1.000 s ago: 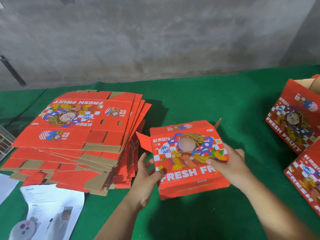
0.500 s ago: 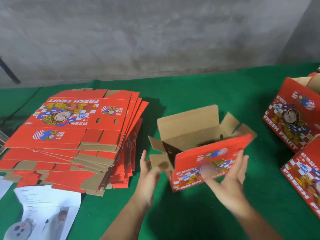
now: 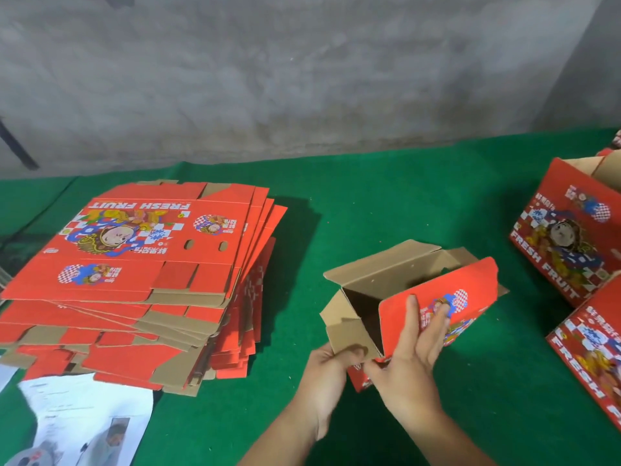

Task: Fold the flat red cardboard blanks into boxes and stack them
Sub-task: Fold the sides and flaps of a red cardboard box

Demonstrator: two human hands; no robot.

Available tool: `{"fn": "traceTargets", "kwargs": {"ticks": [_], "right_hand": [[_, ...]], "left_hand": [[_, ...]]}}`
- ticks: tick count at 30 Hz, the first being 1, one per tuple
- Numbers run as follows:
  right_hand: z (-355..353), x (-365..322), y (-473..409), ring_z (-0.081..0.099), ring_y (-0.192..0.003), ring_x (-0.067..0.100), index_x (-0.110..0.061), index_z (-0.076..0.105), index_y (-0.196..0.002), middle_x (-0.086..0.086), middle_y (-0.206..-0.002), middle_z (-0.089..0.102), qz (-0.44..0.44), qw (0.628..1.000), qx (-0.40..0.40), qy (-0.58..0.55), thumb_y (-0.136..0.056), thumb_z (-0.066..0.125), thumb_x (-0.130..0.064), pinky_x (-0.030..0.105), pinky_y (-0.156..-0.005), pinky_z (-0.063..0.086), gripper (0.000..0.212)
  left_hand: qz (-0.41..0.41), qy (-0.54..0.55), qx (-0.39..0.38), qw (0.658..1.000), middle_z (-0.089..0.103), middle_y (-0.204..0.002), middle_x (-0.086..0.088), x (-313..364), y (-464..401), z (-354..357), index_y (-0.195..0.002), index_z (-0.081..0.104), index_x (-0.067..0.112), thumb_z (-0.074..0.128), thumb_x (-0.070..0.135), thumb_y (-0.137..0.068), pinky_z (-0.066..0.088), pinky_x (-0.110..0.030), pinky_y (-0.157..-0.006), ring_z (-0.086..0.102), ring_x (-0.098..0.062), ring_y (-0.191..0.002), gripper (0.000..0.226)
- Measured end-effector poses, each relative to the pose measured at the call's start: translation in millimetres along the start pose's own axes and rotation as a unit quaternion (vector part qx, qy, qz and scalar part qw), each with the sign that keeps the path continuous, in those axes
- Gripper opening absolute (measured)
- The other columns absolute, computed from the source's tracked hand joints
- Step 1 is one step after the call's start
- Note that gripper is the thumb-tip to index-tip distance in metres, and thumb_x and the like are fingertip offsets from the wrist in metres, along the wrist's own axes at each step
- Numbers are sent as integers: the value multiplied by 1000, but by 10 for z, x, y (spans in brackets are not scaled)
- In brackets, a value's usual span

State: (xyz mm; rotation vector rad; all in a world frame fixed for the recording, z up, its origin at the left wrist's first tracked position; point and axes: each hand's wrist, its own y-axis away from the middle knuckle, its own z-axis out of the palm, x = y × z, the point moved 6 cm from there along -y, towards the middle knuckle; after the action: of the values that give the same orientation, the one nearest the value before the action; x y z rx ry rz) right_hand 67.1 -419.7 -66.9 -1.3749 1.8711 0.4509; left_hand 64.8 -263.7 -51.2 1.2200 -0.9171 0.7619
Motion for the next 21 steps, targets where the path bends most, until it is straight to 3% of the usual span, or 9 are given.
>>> {"fn": "traceTargets", "kwargs": {"ticks": [2,4,6,8,11,14,16,18,21], "right_hand": [[-35,118,-19,-23,-155,31,-54,-18,-155,-2,-161,-42,34,998,21,-39,-62,95,-21,50,-125,3,151],[6,227,30,-14,-158,21,-62,-18,-151,-1,-164,-37,132,980,36,-147,-58,99,-25,44,-123,18,154],[101,219,114,-16,-149,-6,-69,-19,-146,3,-166,-32,178,955,37,-233,-57,101,-27,36,-115,24,155],[174,214,120,-13,-142,-24,-65,-18,-149,5,-169,-24,140,958,33,-247,-63,98,-15,34,-113,26,153],[213,251,77,23,-143,-20,-63,-9,-153,-5,-172,-8,94,968,11,-231,-78,80,9,37,-111,38,137],[142,291,101,5,-149,-16,-58,-7,-156,-5,-172,-9,51,988,27,-142,-81,73,10,38,-113,31,129],[-32,332,77,11,-158,19,-47,-3,-161,8,-171,-9,44,993,77,-82,-73,88,-6,48,-114,33,133],[-265,286,-31,13,-153,48,-23,10,-163,25,-168,0,-59,989,121,67,-57,99,-35,62,-117,27,139],[-534,146,-202,0,-157,43,-24,26,-160,15,-171,10,-178,960,72,203,-52,94,-48,62,-121,9,130]], "left_hand": [[20,-9,-11,1000,80,-107,-2,18,12,31,-110,78,12,59,2,-98,47,-9,-80,72,-5,-94,25],[45,-15,-21,999,80,-107,-2,25,-25,7,-113,76,5,56,-4,-99,48,-10,-82,72,-6,-95,26],[61,-22,-26,998,79,-104,-5,35,-68,-25,-111,74,1,54,-7,-99,49,-16,-84,72,-8,-93,25],[61,-43,-25,997,78,-107,-10,8,-142,-63,-115,73,0,55,-7,-99,50,-19,-87,71,-10,-95,24],[43,-81,-42,995,78,-118,-1,-58,-222,2,-123,71,14,58,3,-103,49,-20,-98,70,-7,-109,25],[39,-91,-56,993,77,-111,15,-56,-256,172,-120,65,24,55,6,-106,45,-9,-91,67,8,-104,25],[38,-106,-93,989,71,-116,18,-65,-272,286,-122,59,28,49,2,-107,43,-6,-93,63,13,-105,32],[25,-113,-128,985,67,-127,12,-51,-292,297,-128,54,31,47,3,-108,40,-9,-102,59,7,-117,35],[5,-107,-169,980,66,-136,10,26,-327,296,-134,56,32,51,11,-108,38,-17,-111,55,-5,-131,34]]}}
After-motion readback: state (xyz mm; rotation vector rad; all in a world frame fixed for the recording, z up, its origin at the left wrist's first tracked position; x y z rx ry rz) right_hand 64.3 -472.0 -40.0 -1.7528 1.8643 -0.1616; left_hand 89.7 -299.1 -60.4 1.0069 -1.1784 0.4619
